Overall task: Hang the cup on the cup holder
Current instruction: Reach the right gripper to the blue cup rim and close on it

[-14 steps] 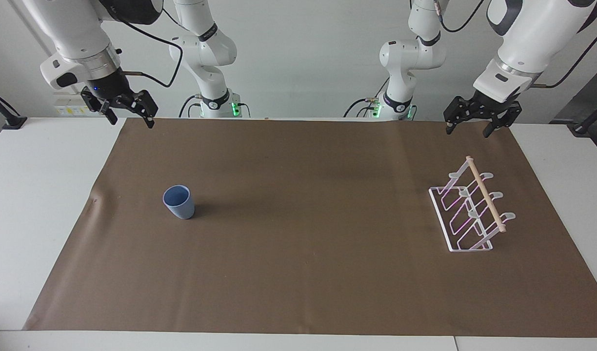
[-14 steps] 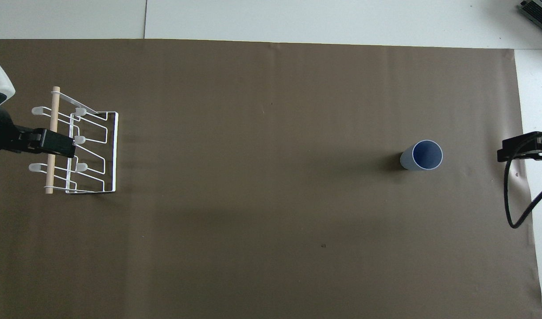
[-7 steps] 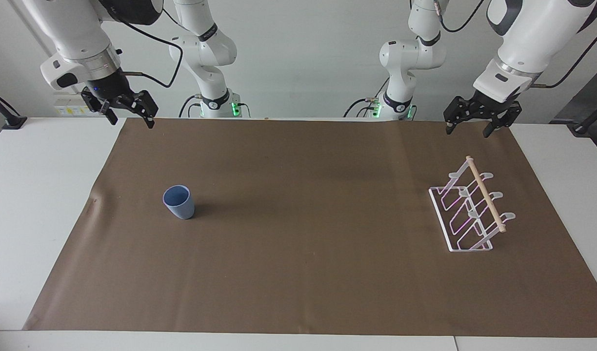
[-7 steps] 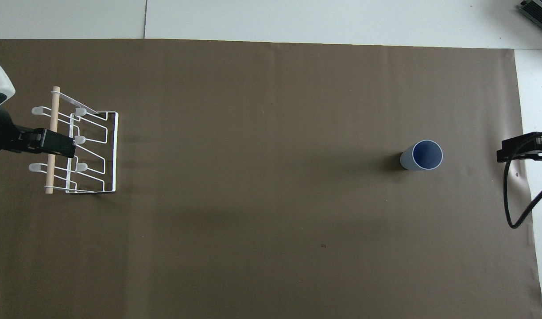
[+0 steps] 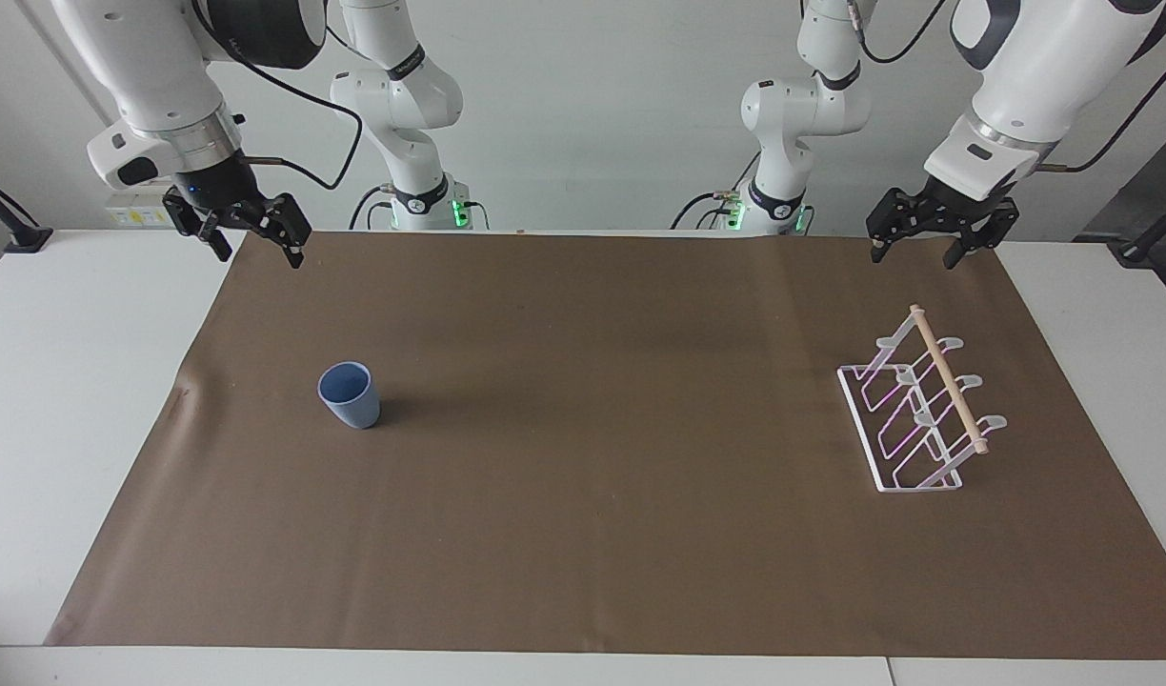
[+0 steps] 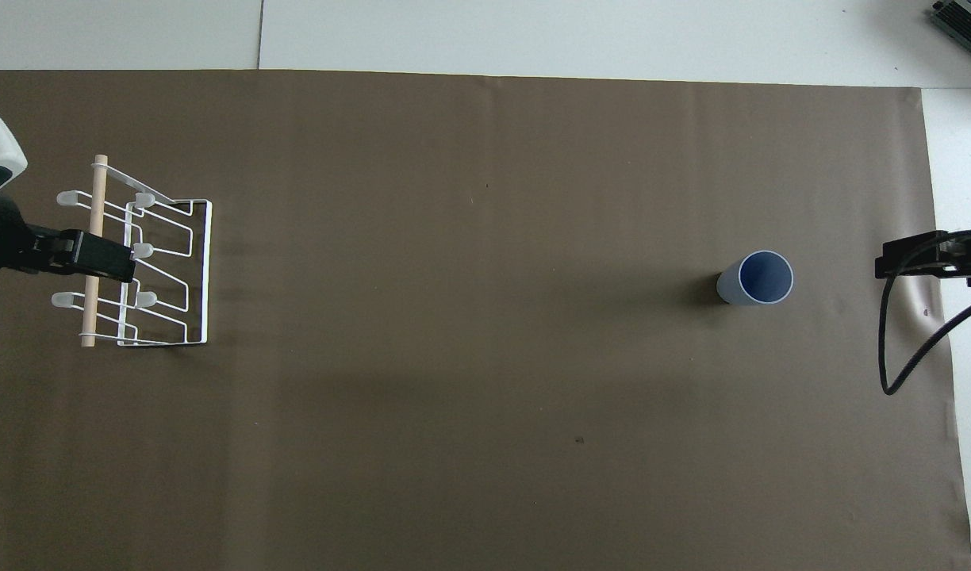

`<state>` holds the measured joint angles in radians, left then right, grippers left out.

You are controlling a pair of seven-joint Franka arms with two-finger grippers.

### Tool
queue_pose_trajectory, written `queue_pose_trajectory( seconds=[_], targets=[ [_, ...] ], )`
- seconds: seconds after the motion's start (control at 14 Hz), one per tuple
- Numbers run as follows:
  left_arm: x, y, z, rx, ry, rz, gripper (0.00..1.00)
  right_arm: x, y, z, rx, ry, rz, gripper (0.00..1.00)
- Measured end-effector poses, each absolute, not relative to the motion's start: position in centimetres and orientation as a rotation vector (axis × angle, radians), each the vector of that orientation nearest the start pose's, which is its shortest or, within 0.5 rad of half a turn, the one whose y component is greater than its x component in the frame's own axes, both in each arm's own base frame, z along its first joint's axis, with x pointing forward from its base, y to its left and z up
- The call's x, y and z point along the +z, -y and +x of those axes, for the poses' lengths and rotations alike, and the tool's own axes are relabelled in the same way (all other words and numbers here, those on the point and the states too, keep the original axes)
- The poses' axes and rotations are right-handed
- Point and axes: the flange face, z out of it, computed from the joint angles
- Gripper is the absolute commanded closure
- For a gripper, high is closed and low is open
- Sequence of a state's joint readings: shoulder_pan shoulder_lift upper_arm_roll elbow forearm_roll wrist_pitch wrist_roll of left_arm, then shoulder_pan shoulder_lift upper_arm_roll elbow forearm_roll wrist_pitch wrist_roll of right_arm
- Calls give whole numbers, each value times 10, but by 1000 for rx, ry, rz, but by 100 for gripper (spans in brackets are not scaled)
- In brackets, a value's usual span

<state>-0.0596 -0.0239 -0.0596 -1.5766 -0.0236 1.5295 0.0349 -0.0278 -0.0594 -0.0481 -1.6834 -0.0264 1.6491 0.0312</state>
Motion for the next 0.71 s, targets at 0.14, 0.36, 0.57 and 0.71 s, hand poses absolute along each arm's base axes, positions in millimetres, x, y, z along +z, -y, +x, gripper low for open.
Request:
queue_pose_trajectory(
  seconds=[0.14, 0.36, 0.57, 0.71],
  targets=[
    [631, 68, 539, 38, -245, -3153, 0, 597, 44, 544, -66, -158, -3161, 0],
    [631, 68, 539, 38, -245, -3153, 0, 557, 41, 550, -107, -144, -3160, 0],
    [631, 68, 539, 38, -245, -3153, 0, 516, 39, 550, -108, -86, -3163, 0],
    [631, 68, 539, 38, -245, -3153, 0, 495, 39, 549, -100, -35, -3165, 0]
  ],
)
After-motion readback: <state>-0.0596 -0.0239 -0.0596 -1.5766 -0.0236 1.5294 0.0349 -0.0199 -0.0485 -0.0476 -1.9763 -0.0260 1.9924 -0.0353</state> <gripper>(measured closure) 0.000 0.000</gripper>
